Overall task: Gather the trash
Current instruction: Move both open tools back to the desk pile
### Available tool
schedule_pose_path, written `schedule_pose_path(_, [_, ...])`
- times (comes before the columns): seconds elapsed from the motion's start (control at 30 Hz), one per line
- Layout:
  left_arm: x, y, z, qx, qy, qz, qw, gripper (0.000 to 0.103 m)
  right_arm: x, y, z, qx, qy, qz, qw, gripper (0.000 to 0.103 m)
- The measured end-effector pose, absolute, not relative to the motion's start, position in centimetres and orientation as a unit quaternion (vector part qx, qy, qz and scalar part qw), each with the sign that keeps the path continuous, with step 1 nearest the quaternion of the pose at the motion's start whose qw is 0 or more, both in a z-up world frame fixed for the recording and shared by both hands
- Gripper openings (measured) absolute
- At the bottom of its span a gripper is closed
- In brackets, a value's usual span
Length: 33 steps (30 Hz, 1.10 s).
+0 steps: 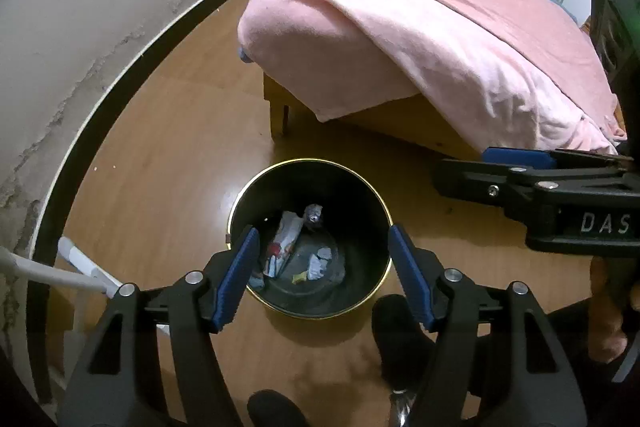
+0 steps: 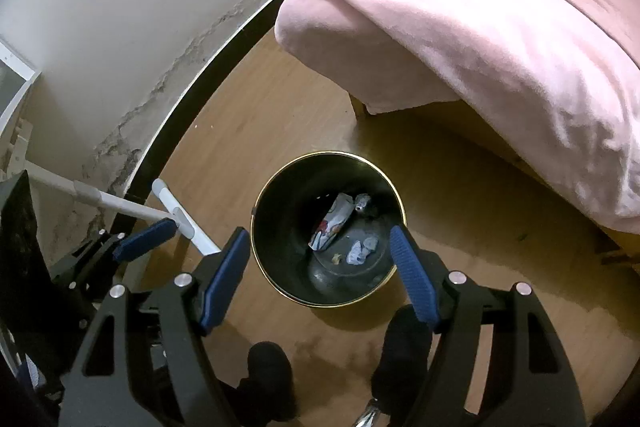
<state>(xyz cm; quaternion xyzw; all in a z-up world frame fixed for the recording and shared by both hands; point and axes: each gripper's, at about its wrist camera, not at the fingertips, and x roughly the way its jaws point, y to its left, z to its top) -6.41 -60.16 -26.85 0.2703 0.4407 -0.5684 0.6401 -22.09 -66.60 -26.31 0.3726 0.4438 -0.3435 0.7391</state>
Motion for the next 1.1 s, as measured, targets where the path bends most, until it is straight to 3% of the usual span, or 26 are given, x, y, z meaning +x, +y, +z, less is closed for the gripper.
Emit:
schedule_pose_path(0.2, [-6.7, -57.4, -24.2, 0.279, 0.411, -0.558, 0.665, 0.079, -21.5, -65.7, -24.3, 0.352, 0.434, -0.34, 0.756, 0.074])
schedule_pose_path(0.27, [-7.1, -55.1, -21.7, 0.262, 0.401, -0.569, 0.669, 0.085, -21.2, -64.8, -23.4, 0.336, 0.43, -0.34, 0.766, 0.075])
schedule_pose_path(0.43, [-7.2, -48.1, -15.0, 0.273, 0.361, -0.559, 0.694, 0.085, -19.3, -62.5, -21.4, 0.311, 0.428, -0.339, 0.778, 0.075])
schedule_pose_path(0.6, [-4.4, -37.8, -7.0, 0.257, 0.319, -0.518, 0.75, 0.09, -15.5, -58.8, -15.4, 0.293, 0.39, -0.306, 0.818, 0.075])
schedule_pose_path(0.83, [4.3, -20.9, -1.0, 0.198, 0.327, -0.374, 0.845, 0.091, -6.3, -45.9, -7.0, 0.215, 0.372, -0.161, 0.889, 0.076])
schedule_pose_path(1.1, [15.9, -5.6, -0.1, 0.16, 0.348, -0.168, 0.908, 0.091, 2.5, -28.8, -4.9, 0.098, 0.407, 0.022, 0.908, 0.076])
